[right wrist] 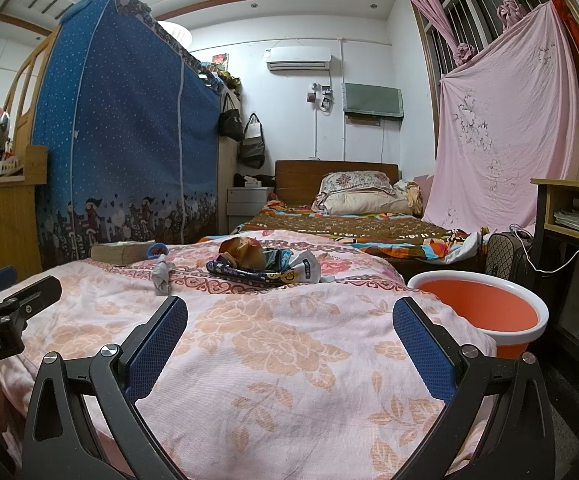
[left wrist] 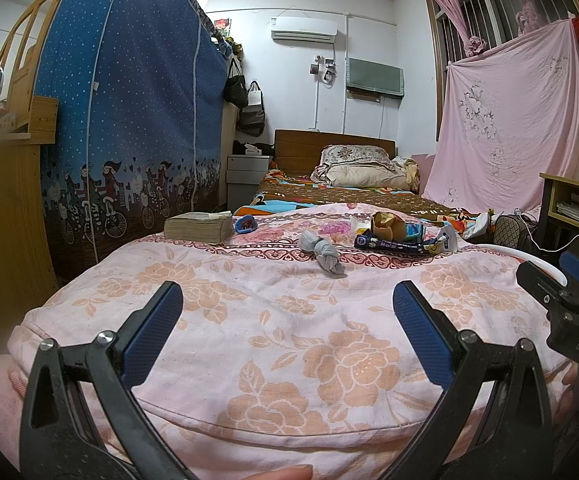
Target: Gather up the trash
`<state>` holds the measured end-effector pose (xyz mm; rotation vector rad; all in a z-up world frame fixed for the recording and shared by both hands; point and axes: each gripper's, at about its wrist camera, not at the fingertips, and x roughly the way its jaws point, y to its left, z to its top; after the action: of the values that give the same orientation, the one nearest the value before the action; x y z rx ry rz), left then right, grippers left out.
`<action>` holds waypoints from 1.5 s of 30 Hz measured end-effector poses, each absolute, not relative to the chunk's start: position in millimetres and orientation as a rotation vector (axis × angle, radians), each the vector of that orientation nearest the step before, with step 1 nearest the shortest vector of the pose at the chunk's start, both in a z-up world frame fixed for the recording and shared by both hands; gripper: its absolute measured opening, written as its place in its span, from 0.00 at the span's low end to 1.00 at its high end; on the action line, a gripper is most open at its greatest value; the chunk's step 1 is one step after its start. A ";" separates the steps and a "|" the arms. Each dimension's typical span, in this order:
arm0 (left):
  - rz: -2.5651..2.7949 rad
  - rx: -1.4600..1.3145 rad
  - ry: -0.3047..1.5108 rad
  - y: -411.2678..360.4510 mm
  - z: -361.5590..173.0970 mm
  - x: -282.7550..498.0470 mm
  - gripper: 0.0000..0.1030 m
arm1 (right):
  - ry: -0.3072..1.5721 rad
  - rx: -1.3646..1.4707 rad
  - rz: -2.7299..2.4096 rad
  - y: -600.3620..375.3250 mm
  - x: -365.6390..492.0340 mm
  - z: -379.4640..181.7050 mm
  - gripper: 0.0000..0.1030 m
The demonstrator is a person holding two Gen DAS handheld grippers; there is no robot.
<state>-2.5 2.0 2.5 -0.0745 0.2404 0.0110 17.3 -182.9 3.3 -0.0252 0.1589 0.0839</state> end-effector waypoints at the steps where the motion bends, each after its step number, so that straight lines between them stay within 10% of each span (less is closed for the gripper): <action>1: 0.012 -0.074 0.240 1.7 1.9 -2.0 0.89 | 0.159 -0.025 0.084 -182.8 17.3 3.2 1.00; 45: 0.010 -0.035 0.244 3.9 25.4 17.9 0.89 | 0.197 0.004 0.137 -184.7 43.5 23.6 1.00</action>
<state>17.9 3.9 25.4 -0.0355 0.2440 0.0099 43.5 -184.7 23.6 0.0039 0.1967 0.1369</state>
